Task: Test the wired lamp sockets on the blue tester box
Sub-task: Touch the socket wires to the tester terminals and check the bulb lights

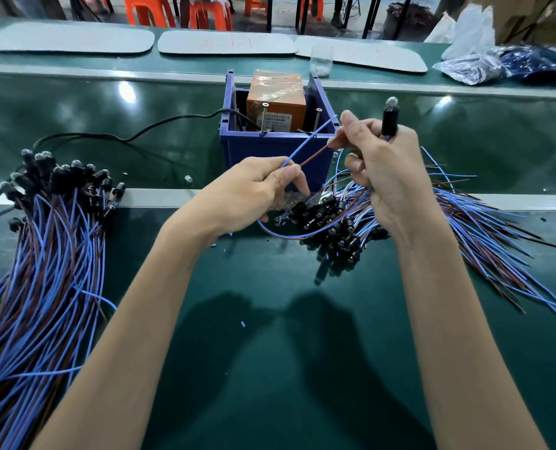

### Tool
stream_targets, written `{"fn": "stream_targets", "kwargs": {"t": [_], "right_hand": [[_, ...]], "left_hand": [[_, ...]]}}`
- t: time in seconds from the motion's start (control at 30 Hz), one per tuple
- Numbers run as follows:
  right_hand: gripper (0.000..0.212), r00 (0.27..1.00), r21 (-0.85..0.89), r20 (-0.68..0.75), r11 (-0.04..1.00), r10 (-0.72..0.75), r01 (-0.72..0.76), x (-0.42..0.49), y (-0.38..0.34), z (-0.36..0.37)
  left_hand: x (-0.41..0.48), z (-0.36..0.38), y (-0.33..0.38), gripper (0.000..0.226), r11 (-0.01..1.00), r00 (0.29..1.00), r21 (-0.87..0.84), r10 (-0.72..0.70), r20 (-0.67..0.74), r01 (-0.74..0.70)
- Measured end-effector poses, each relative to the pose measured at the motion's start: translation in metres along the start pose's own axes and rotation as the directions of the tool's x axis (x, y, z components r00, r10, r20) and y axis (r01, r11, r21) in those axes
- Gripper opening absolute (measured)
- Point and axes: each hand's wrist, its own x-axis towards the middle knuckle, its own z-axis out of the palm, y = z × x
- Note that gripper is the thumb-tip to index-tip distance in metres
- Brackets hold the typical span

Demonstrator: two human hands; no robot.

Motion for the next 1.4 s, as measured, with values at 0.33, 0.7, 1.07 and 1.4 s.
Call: {"fn": "stream_targets", "kwargs": {"t": [0.33,0.7,1.07,1.4], "right_hand": [[0.012,1.0,0.057,-0.016,0.998,0.026,-0.025,0.003,0.0,-0.004],[0.019,0.998,-0.107,-0.003,0.992,-0.061,0.06,-0.002,-0.003,-0.003],[0.02,0.986,-0.259,-0.046,0.955,-0.157,0.14,0.004,0.007,-0.002],[0.025,0.971,-0.329,-0.173,0.939,-0.167,0.103,0.009,0.007,-0.005]], "left_hand": [[0.001,0.0,-0.004,0.034,0.999,0.997,0.004,-0.035,0.063,0.035],[0.003,0.002,-0.008,0.04,0.994,0.996,0.083,-0.068,-0.057,0.072],[0.001,-0.001,-0.002,0.049,0.987,0.987,0.143,-0.058,-0.149,0.08],[-0.004,-0.017,-0.001,0.047,0.991,0.974,0.085,-0.086,-0.21,0.106]]}}
